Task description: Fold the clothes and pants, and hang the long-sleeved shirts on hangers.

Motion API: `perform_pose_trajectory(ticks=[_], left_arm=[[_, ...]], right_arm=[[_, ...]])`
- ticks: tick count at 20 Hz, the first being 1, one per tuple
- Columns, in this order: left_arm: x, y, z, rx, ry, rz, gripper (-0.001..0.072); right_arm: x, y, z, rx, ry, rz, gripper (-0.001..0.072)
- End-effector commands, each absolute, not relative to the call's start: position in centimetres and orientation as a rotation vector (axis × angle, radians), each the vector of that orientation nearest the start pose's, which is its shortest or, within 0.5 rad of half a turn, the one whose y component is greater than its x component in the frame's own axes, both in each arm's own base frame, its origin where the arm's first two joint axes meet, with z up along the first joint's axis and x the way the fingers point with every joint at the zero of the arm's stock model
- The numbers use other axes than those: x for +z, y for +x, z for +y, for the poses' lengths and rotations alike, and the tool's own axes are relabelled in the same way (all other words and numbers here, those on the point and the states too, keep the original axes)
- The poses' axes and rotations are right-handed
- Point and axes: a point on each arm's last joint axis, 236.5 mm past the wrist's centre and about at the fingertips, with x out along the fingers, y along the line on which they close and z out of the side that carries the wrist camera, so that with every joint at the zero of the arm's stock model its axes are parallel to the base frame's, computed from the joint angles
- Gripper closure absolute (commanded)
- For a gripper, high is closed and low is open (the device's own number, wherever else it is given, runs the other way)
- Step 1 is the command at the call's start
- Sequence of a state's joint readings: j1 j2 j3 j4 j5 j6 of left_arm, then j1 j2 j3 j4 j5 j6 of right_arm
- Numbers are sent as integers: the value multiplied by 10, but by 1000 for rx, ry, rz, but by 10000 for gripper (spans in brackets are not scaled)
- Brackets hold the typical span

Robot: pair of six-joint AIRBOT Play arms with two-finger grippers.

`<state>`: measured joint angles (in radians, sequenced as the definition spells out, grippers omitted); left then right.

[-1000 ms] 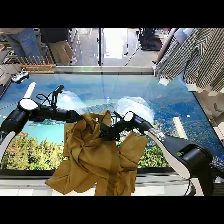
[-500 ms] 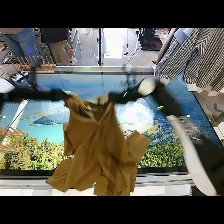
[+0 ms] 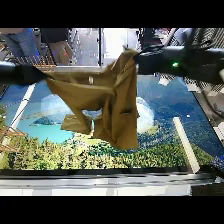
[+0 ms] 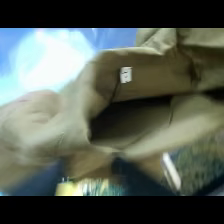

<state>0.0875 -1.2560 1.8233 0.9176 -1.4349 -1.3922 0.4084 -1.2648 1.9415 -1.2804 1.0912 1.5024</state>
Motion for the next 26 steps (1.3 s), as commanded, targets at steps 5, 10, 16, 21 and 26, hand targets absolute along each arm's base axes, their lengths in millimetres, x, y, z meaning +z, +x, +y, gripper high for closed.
perform_pose_trajectory(ticks=[5,10,16,21,26], left_arm=[[128,323,163,399,18,1252,36],[123,298,316,629,-228,946,134],[30,355,348,316,-369,996,64],[-15,403,365,197,-373,1082,66],[-43,409,362,159,-368,1120,189]], right_arm=[[214,428,307,785,-5,762,687],[178,425,334,844,-91,806,686],[183,431,336,817,-29,796,686],[184,432,336,783,42,818,686],[185,433,337,770,70,824,686]])
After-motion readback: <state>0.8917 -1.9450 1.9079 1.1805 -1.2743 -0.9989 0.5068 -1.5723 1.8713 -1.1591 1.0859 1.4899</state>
